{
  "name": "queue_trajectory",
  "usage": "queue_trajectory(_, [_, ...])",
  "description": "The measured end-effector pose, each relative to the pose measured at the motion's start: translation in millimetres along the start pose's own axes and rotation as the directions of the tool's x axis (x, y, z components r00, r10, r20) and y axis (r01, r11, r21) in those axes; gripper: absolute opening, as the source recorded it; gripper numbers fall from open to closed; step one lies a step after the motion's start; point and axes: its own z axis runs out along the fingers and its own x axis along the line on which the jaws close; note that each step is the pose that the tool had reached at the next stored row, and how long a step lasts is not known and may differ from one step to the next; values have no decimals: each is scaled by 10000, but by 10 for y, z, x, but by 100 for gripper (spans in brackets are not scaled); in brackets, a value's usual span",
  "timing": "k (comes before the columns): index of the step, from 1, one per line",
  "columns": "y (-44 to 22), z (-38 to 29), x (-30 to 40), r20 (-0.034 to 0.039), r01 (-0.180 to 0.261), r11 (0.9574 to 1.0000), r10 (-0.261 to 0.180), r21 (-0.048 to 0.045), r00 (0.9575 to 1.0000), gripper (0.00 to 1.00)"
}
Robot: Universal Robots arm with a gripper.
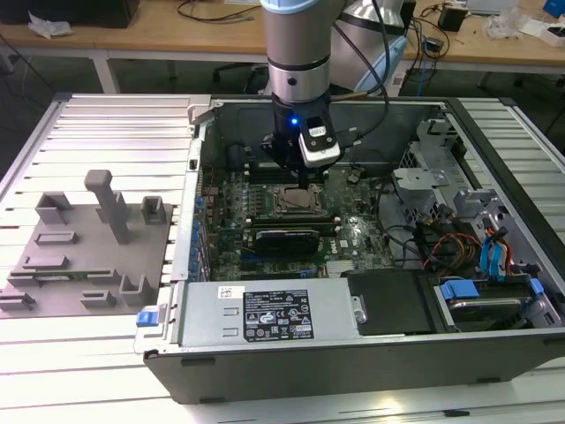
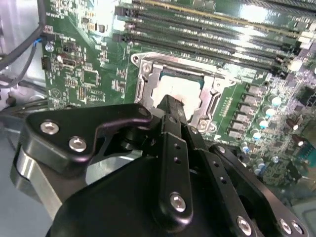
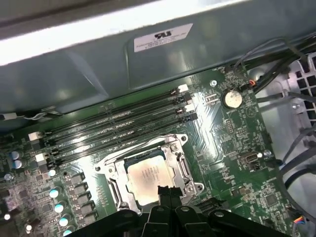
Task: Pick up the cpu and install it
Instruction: 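Install the first cpu locking lever, then install the second cpu locking lever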
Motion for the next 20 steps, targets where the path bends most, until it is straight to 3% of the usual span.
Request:
queue_trajectory(3, [0, -2, 0, -3, 1, 10000, -1, 8, 10000, 11])
queue_trajectory(4, [0, 0, -2, -74, 4, 10000, -4, 44, 10000, 11])
queue_trajectory(7, [2, 8, -10, -466, 4, 9998, 5, 205, 9989, 11])
queue_trajectory(8, [2, 8, -11, -516, 8, 9997, 4, 232, 9987, 11])
queue_trajectory(20, [2, 11, -25, -517, 46, 9997, -34, 234, 9987, 11])
